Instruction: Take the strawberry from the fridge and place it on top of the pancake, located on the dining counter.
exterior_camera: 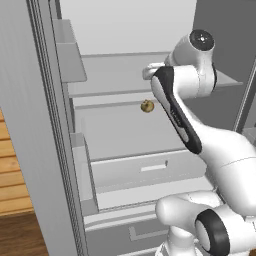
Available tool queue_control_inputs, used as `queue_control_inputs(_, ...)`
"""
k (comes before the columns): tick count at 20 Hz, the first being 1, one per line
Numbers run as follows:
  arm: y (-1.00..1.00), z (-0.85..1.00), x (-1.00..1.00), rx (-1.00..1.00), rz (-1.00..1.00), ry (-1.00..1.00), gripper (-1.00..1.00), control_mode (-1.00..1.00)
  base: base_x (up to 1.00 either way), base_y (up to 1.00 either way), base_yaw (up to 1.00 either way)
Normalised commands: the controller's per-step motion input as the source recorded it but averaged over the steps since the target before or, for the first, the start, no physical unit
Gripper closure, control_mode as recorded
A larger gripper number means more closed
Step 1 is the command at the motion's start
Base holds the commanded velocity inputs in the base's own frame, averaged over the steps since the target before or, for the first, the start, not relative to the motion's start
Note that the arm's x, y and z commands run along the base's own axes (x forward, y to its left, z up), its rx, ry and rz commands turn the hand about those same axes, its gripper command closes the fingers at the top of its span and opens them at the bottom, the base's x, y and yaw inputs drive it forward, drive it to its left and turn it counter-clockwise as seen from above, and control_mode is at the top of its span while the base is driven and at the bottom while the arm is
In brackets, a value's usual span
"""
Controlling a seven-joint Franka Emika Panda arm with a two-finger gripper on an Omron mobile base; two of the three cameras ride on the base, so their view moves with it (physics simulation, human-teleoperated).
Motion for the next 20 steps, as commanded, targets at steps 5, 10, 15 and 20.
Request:
queue_control_inputs(5,-0.09,0.05,-1.00,-0.03,0.17,0.16,1.00,-1.00,0.00,0.00,0.00)
queue_control_inputs(10,-0.01,-0.53,-1.00,-0.02,-0.09,0.18,1.00,-1.00,0.00,0.00,0.00)
queue_control_inputs(15,-0.13,-0.81,-1.00,-0.01,-0.25,0.00,1.00,-1.00,0.00,0.00,0.00)
queue_control_inputs(20,-0.41,-0.79,-0.59,0.01,-0.11,0.00,1.00,-1.00,0.00,0.00,0.00)
